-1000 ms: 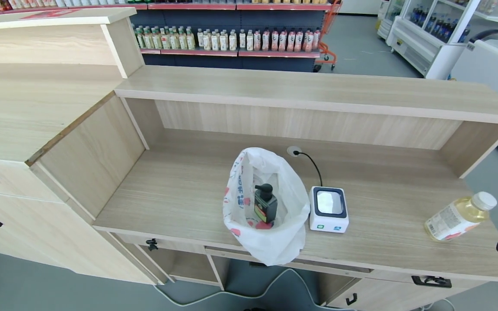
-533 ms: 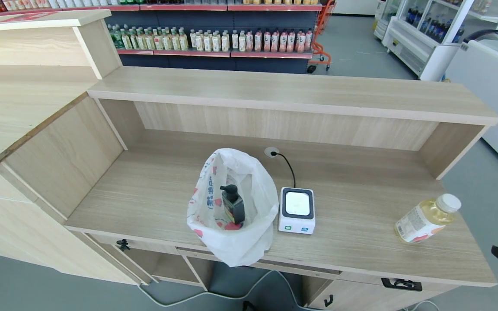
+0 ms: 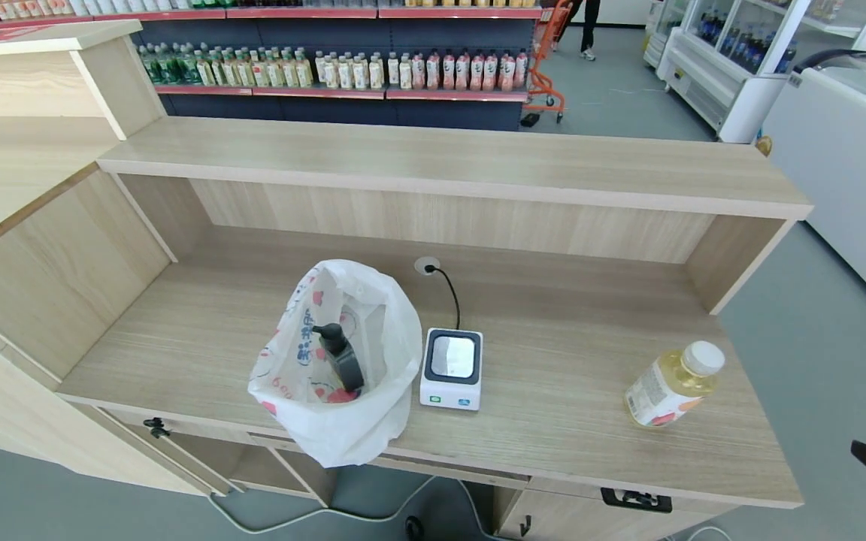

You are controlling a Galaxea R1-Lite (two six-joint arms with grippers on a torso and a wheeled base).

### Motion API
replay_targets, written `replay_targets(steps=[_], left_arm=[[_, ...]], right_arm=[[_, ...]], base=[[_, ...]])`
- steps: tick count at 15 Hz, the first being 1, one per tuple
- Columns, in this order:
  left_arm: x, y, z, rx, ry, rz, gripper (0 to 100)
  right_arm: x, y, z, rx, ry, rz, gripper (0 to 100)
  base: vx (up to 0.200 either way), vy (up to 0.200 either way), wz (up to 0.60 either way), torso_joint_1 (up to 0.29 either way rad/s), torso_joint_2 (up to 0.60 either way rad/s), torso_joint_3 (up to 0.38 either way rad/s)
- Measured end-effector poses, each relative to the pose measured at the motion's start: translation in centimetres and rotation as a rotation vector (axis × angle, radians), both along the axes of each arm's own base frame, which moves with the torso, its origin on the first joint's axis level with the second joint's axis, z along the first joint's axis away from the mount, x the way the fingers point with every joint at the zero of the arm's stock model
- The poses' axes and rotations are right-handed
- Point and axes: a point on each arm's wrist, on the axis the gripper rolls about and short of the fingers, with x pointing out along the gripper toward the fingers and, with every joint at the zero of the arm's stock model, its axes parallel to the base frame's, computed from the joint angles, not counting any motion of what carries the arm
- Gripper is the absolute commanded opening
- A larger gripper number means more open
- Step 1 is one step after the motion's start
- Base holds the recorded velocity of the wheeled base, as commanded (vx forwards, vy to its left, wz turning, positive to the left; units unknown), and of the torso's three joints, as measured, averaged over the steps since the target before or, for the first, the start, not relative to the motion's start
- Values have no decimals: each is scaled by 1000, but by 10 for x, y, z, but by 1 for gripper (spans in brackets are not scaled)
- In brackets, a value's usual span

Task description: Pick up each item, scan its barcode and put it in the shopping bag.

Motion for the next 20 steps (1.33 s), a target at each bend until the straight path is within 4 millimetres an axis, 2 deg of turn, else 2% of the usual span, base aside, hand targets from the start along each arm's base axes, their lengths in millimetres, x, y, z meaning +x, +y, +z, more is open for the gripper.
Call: replay_targets(steps=[3,7,12,16,20], left_arm=[[0,0,0,-1,0,0,100],[0,0,0,1,0,1,100],[0,0,0,1,0,1,100],[0,0,0,1,0,0,100],[0,0,0,1,0,1,100]], right_arm=[[-1,1,-1,0,-2,4,100],[-9,7,-10,12,13,21,100],[-12,29,-18,56,16,203,100],[-2,32,-18,76,48,246,100],[22,37,-12,34,-19,250,100]], base=[[0,-200,0,4,4,1],[0,0,0,0,0,0],[0,0,0,0,0,0],[0,0,0,0,0,0],[0,0,0,0,0,0]])
